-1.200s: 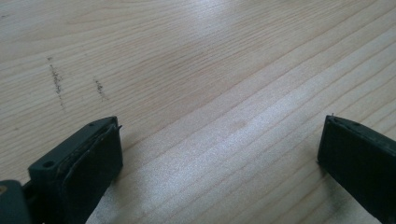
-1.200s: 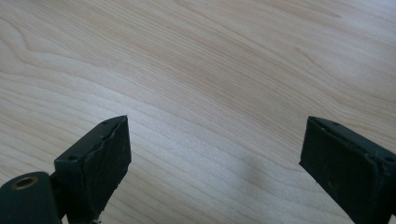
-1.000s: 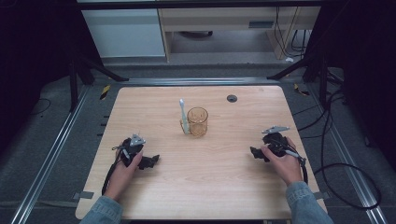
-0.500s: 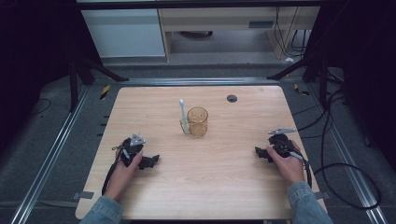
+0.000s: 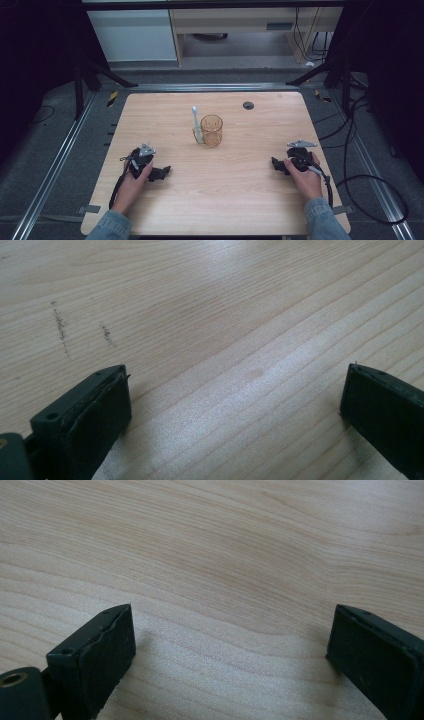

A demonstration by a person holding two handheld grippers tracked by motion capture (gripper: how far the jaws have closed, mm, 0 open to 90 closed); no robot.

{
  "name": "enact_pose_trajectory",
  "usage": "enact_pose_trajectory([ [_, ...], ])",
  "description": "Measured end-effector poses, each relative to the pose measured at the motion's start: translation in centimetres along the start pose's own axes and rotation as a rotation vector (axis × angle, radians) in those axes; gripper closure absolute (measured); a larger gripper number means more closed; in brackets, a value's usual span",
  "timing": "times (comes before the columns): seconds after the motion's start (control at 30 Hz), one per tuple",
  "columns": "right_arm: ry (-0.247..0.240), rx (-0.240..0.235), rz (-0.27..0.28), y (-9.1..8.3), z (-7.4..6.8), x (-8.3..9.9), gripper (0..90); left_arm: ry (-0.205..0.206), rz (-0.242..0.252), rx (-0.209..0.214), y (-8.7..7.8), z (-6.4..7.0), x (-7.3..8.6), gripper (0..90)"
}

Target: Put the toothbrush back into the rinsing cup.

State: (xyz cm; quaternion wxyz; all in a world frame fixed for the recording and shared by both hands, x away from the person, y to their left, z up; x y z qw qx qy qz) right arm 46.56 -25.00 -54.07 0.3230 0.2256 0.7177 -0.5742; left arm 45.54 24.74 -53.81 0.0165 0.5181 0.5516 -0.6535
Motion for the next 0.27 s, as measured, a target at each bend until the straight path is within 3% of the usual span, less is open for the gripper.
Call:
enact_pose_trajectory([
  [0.27,0.003,0.006,0.002,-0.08,-0.29,0.17,5.5,0.0,0.0,0.001,0.0,0.0,0.0,0.0],
])
Point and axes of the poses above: each handheld gripper's, and its own axes: y roughly forward along the jaws, x roughly out of its underside, z roughly to its right, the point moved 4 cm from there along y, roughly forward along the jaws, and after that the axes turned 10 degrees about y, right-handed, at the moved point
